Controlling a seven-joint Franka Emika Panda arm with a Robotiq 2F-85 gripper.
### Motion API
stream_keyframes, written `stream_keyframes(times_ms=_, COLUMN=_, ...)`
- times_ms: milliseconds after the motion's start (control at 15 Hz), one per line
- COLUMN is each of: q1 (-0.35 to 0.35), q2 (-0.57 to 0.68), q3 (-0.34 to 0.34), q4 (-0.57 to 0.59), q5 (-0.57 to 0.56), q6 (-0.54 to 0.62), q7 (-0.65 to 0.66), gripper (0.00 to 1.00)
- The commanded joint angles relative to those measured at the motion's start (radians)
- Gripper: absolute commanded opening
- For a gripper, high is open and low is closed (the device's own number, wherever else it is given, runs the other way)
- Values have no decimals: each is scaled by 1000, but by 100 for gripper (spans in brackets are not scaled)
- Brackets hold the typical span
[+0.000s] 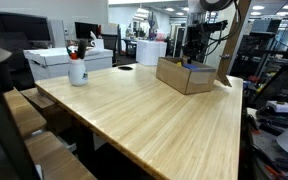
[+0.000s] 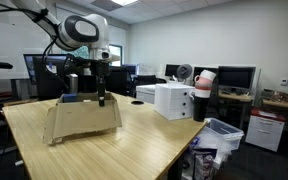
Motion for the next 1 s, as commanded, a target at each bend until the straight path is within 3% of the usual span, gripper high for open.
stream_keyframes(times_ms=0, q1=-11, q2=7, q3=11, q4=10, q5=-63, q6=-2, q7=105, gripper=4)
stream_keyframes(times_ms=533, q1=-21, q2=-39, q3=16, q4=9, q5=-260, q6=-39, q7=372, gripper=2)
stream_keyframes(times_ms=933, q1=-21, q2=-67, q3=32, q4=15, q5=-463, q6=-158, q7=597, gripper=2)
